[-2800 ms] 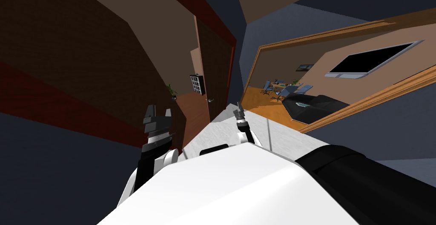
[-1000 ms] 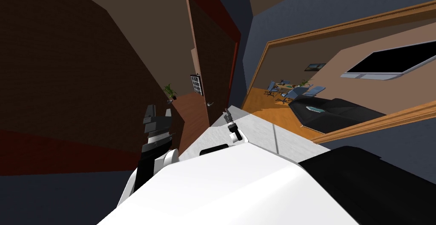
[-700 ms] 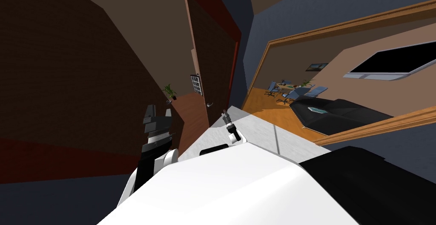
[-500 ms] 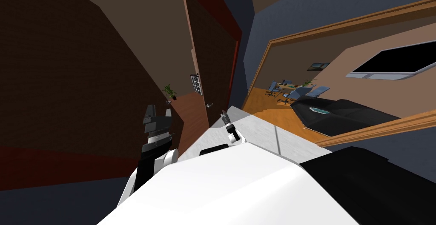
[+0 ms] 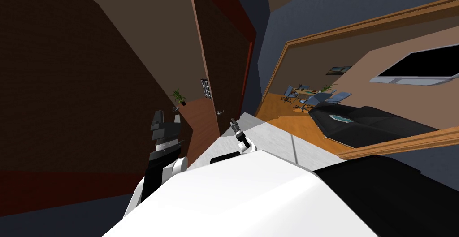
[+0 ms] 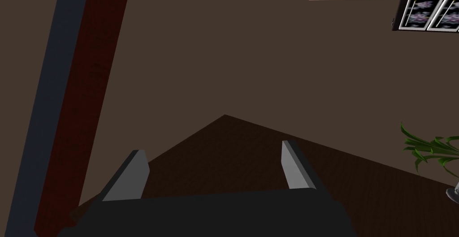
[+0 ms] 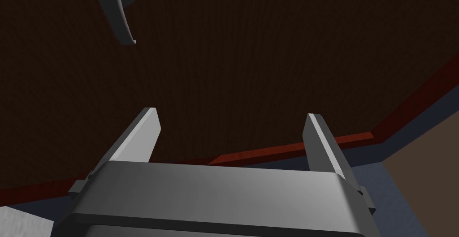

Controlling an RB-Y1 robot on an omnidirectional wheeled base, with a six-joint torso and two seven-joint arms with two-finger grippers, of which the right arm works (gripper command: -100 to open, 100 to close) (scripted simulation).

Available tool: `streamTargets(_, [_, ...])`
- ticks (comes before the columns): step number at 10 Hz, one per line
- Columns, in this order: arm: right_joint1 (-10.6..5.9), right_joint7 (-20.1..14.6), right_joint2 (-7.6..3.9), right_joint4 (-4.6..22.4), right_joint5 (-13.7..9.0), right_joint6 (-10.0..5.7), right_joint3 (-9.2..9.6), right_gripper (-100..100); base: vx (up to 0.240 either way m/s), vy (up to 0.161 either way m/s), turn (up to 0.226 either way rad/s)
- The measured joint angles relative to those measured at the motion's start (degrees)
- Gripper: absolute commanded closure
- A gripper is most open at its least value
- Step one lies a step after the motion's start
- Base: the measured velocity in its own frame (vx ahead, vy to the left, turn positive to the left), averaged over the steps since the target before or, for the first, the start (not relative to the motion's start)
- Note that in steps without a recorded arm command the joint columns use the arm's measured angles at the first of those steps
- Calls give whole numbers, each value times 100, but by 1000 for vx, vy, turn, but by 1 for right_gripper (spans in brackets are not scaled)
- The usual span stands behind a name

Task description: Push the door open

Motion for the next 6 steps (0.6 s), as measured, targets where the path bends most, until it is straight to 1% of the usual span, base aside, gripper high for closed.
streamTargets(1, [-85, -7, 10, 193, 8, -34, 53, -100, 88, -48, 19])
streamTargets(3, [-204, -20, 6, 494, 23, -107, 167, -100, 80, -42, 15])
streamTargets(4, [-254, -28, 4, 619, 22, -149, 184, -100, 52, -23, 8])
streamTargets(6, [-413, -29, 25, 980, 28, -235, 252, -100, 81, -34, 21])
